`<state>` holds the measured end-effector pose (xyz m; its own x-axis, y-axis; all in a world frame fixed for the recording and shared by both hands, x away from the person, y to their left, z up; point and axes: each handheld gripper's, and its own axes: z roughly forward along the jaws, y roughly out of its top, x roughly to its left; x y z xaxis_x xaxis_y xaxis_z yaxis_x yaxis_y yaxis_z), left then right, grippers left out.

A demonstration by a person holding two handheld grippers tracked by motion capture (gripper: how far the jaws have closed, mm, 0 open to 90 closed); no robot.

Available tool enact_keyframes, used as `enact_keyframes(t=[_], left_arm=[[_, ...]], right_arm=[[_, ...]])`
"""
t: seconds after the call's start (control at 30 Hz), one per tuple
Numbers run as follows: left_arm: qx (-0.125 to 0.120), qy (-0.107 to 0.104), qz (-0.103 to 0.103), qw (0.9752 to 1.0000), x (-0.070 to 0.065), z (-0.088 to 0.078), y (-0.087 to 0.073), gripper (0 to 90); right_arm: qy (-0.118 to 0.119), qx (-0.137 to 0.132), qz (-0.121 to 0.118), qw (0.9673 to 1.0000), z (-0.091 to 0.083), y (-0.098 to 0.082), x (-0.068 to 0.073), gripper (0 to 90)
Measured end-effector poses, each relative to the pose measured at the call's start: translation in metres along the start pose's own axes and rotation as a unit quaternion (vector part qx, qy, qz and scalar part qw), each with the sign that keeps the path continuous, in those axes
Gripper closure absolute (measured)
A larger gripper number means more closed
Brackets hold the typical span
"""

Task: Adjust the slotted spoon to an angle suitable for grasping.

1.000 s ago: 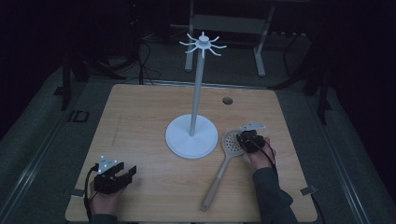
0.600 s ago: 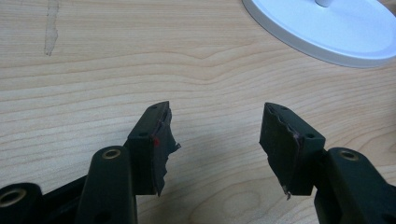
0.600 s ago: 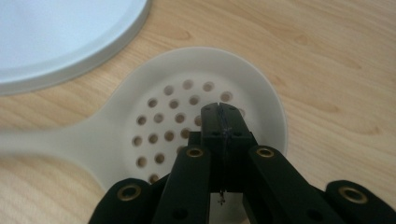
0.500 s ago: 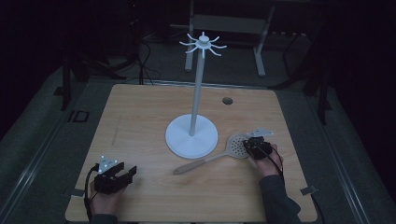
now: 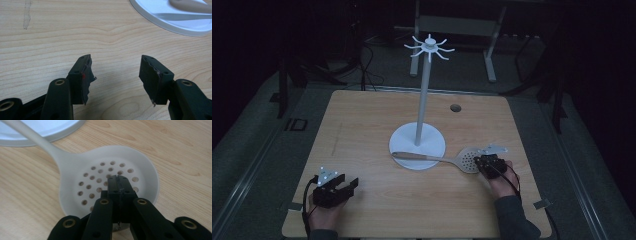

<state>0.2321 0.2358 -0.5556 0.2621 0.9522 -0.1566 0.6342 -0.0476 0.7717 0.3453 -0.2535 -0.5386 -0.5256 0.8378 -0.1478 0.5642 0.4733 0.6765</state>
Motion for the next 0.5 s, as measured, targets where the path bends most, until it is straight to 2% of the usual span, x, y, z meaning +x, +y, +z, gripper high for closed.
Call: enact_keyframes(t=[0.27, 0.5], left_arm=[[0.000, 0.000, 0.000, 1.0000, 0.000, 0.000, 0.000, 43.7], [0.001, 0.000, 0.002, 1.0000, -0.001, 0.001, 0.000, 43.7]], right_arm=[[0.005, 0.003, -0.003, 1.0000, -0.005, 0.003, 0.003, 88.8], [0.023, -0.012, -0.020, 0.9995, -0.010, 0.011, 0.008, 83.3]])
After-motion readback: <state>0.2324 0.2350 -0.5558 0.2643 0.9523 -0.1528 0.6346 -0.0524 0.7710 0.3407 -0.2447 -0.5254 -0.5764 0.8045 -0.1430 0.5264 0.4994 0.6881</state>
